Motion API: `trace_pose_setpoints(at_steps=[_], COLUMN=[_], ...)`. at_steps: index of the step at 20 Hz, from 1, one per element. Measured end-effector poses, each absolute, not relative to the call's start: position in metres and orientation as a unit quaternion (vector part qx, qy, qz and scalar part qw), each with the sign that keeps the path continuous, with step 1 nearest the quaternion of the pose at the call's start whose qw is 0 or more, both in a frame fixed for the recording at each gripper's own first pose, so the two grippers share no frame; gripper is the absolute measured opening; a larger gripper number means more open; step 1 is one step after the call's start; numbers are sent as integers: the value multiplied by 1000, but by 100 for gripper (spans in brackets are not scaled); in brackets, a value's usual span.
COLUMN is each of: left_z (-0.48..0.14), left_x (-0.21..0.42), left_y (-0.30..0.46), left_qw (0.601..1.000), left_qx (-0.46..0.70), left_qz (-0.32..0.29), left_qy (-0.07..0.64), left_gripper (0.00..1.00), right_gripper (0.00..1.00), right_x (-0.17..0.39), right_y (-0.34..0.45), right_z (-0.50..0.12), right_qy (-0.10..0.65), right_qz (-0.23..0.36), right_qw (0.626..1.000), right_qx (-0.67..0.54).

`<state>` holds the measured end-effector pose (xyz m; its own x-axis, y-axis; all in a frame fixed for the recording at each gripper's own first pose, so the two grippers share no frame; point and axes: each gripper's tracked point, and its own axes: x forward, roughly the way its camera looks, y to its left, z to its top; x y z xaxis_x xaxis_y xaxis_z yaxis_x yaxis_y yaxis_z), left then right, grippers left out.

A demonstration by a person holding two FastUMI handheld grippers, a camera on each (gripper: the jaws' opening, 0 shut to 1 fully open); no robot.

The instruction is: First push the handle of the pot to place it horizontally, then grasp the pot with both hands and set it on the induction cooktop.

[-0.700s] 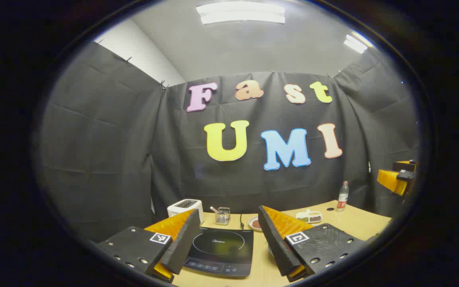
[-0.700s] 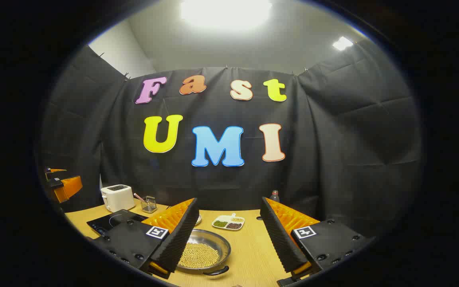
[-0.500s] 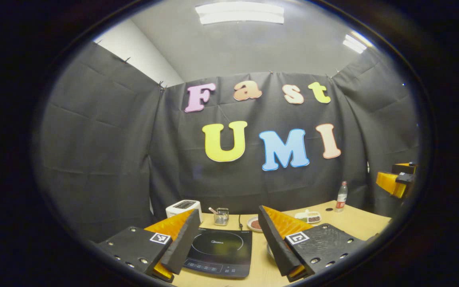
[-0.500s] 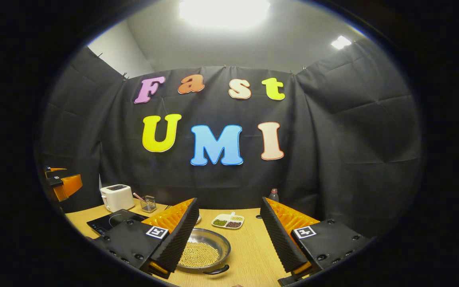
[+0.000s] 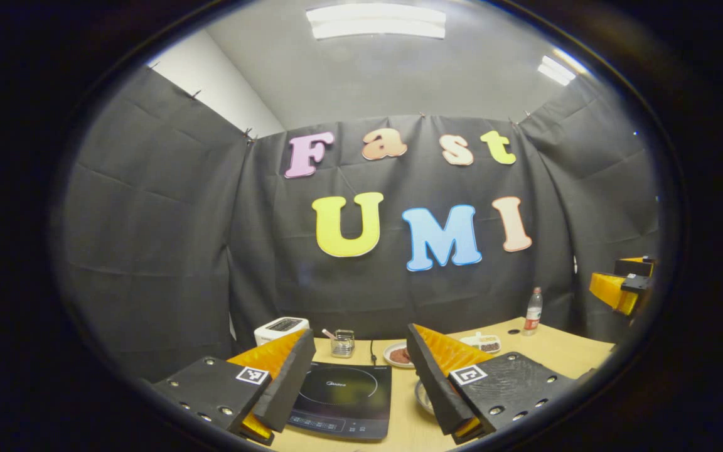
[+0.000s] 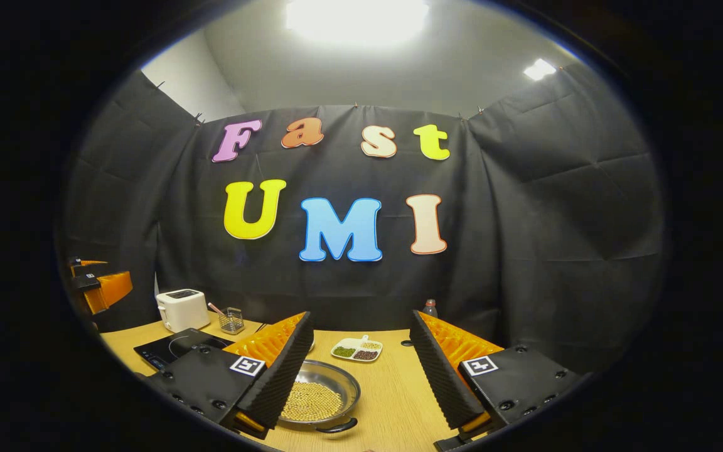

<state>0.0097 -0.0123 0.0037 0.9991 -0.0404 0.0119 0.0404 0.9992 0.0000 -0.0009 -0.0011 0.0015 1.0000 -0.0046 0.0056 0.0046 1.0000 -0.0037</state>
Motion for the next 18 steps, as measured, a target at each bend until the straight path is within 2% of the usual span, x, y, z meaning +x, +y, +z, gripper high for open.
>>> trace_pose_setpoints(at_steps=[3, 4, 5, 6, 13, 14, 15, 16, 18], left_z=[3, 2, 2, 1, -2, -1, -1, -1, -1], left_x=[11, 11, 12, 11, 11, 11, 11, 12, 13], left_y=[-12, -11, -10, -10, -3, -2, -1, 1, 2], left_qw=[1000, 1000, 1000, 1000, 1000, 1000, 1000, 1000, 1000], left_qx=[1, 1, 1, 1, 4, 4, 3, 4, 5], left_qz=[-22, -22, -21, -21, -20, -20, -19, -19, -19], left_qy=[-6, -6, -5, -4, -2, -2, -2, -2, -3], left_gripper=[87, 87, 87, 87, 87, 87, 87, 87, 87], right_gripper=[95, 98, 95, 98, 96, 89, 88, 73, 54], right_x=[-2, -1, 0, 0, 0, -1, 0, 0, 1], right_y=[1, 2, 2, 2, 4, 6, 6, 5, 6], right_z=[1, -1, -1, -1, -5, -5, -5, -5, -4], right_qy=[-1, 1, 2, 2, 9, 10, 11, 10, 9], right_qz=[1, 2, 2, 2, 4, 5, 1, -1, -3], right_qw=[1000, 1000, 1000, 1000, 1000, 1000, 1000, 1000, 1000], right_qx=[-2, -2, -3, -2, -6, -6, -8, -8, -6])
